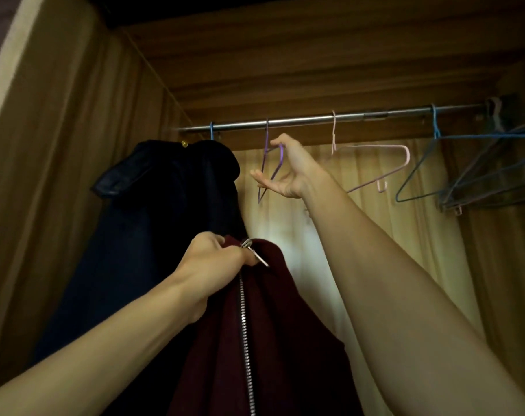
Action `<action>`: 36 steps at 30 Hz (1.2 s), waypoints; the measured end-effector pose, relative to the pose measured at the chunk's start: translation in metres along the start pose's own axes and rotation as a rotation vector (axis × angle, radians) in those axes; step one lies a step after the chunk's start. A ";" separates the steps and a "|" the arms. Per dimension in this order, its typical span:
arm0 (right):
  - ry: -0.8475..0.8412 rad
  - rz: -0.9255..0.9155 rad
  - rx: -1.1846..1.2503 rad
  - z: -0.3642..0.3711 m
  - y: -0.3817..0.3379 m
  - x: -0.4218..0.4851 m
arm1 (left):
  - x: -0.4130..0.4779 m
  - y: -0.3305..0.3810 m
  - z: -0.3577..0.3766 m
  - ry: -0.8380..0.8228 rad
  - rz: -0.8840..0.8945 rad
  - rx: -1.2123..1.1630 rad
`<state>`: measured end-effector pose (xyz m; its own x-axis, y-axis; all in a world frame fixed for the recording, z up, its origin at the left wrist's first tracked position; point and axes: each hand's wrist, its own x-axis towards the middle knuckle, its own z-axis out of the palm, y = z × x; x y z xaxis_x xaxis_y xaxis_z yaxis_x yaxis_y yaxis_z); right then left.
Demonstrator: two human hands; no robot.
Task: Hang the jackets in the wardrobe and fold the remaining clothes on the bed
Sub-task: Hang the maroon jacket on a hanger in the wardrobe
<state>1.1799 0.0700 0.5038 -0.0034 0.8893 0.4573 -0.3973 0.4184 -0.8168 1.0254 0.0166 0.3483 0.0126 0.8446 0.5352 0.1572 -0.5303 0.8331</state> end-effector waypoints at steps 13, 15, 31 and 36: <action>-0.190 -0.082 -0.178 -0.015 0.049 -0.022 | -0.004 -0.029 -0.009 -0.047 -0.017 0.031; -0.138 -0.101 -0.316 -0.024 0.065 -0.040 | -0.014 -0.036 -0.013 -0.056 -0.015 0.042; 0.263 -0.235 -0.593 -0.052 0.154 -0.237 | -0.161 -0.116 -0.015 -0.396 -0.215 -0.097; 0.342 -0.171 -0.410 -0.072 0.164 -0.321 | -0.208 -0.155 -0.008 -0.542 -0.503 -0.122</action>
<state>1.1817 -0.1333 0.1980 0.3551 0.7832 0.5104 0.0238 0.5383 -0.8424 0.9910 -0.0780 0.1090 0.4574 0.8887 -0.0317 0.1623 -0.0483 0.9856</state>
